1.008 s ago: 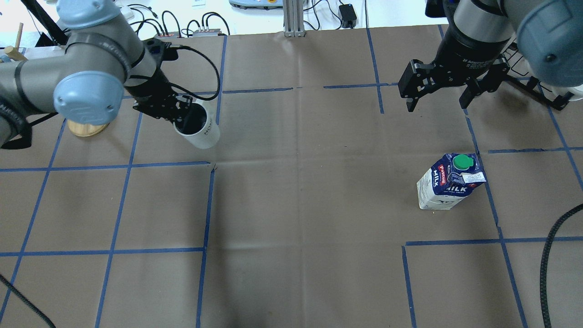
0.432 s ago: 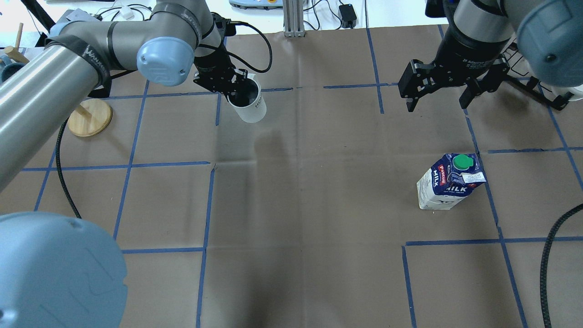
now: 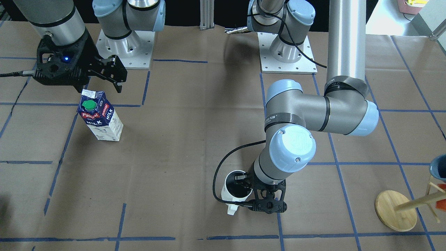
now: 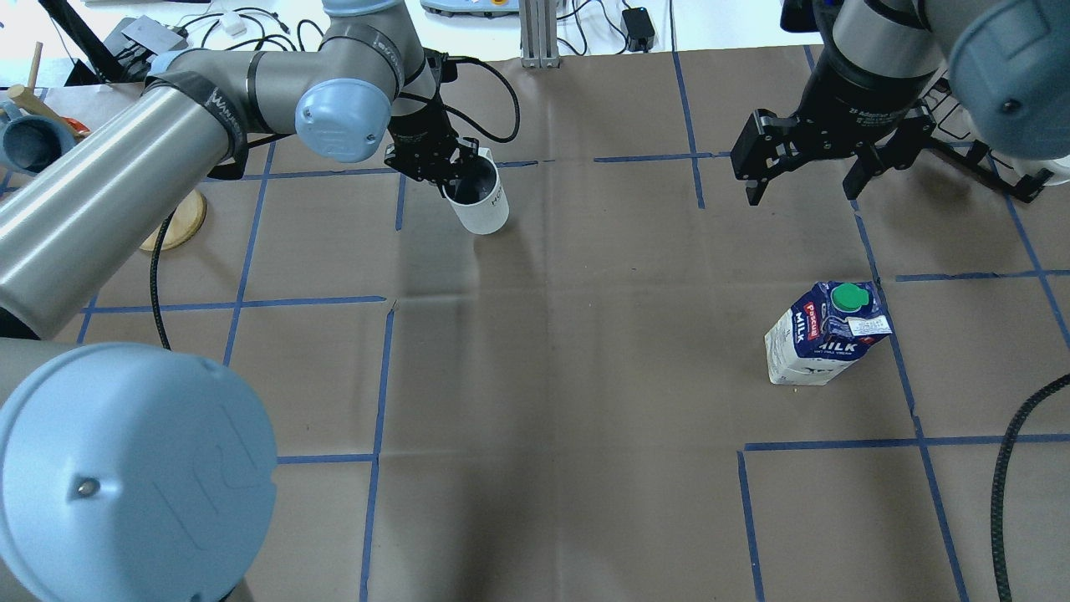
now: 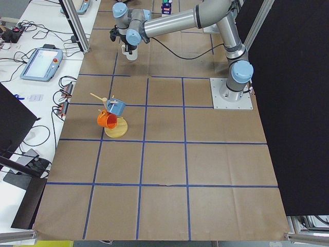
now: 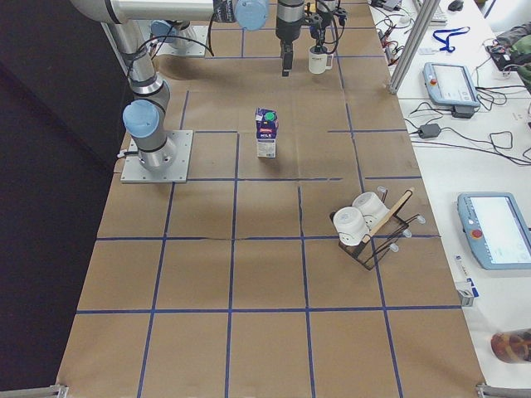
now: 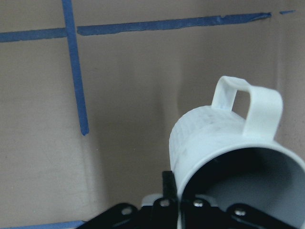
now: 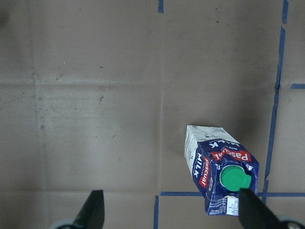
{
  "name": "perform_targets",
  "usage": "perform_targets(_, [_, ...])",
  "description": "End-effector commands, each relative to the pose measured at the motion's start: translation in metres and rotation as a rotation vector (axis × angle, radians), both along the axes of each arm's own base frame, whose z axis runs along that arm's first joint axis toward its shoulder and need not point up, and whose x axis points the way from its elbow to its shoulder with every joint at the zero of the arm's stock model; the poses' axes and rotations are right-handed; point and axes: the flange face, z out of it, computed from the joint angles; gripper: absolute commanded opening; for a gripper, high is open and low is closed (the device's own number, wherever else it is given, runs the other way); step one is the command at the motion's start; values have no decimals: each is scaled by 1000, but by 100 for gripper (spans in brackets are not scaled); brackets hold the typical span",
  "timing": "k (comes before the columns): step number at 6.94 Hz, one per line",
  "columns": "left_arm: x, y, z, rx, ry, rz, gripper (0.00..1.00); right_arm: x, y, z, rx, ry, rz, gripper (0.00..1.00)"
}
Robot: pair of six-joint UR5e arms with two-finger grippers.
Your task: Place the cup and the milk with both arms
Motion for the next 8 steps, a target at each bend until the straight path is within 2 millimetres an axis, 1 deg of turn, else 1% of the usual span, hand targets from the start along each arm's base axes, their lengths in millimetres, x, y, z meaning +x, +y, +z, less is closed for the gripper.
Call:
perform_targets(1, [-36,-14,-6,-18,-10,-20,0,0,0,1,-1,0,0,100])
perform_targets(2, [-45,-17,-12,-17,-16,-37,0,0,0,1,-1,0,0,100])
perform_targets(4, [-49,-15,-19,-3,-17,-66,0,0,0,0,0,0,0,100])
perform_targets(5, [-50,-15,-28,7,-19,-92,4,0,0,0,0,0,0,100])
perform_targets(6, [-50,-15,-29,7,-20,-91,7,0,0,1,-1,0,0,100])
perform_targets(7, [-50,-15,-28,6,-22,-89,30,0,0,0,0,0,0,100])
perform_targets(8, [-49,-13,-33,15,-25,-88,92,0,0,0,0,0,0,100])
